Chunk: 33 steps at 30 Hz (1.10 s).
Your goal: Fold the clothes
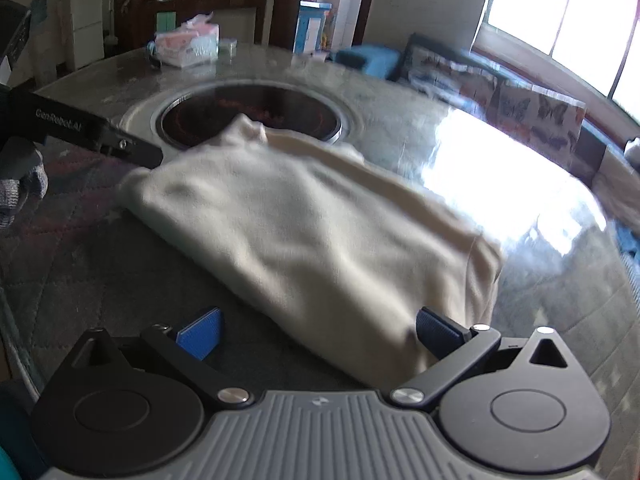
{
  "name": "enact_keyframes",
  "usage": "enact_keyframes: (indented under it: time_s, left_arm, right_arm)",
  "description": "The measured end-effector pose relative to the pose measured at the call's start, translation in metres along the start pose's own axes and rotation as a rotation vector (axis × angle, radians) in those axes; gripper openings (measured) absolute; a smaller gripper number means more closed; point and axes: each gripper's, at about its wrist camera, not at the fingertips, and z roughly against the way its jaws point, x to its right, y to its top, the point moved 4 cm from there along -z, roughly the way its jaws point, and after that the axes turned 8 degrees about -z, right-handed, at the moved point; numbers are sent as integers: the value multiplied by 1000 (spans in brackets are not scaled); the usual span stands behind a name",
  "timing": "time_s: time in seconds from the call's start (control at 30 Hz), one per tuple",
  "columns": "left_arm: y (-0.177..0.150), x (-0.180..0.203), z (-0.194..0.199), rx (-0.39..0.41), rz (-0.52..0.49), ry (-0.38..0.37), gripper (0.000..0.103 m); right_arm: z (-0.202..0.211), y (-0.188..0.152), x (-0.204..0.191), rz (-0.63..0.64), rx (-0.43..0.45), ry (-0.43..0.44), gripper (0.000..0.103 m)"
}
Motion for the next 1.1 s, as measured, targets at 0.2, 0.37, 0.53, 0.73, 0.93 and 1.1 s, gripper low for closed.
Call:
enact_keyframes:
  time_s: [0.2, 0.37, 0.53, 0.73, 0.93, 1.1]
  left_arm:
    - [5, -16, 4, 5, 51, 36, 103]
    - [9, -22, 7, 5, 99, 6, 102]
    - [12, -24, 3, -17, 169, -53, 98]
    - [14, -24, -5, -59, 284, -142, 95]
    - [16, -21, -14, -90, 397, -211, 95]
    - [20, -15, -23, -118, 507, -289, 95]
  right_arm:
    - [8, 21, -36, 132, 62, 54, 96]
    - [-4, 29, -75, 265, 58, 127, 80]
    - [-16, 35, -104, 384, 72, 167, 60]
    - [-32, 43, -119, 467, 77, 172, 47]
    - [-30, 53, -109, 402, 108, 182, 14]
    - [-16, 64, -93, 302, 154, 215, 6]
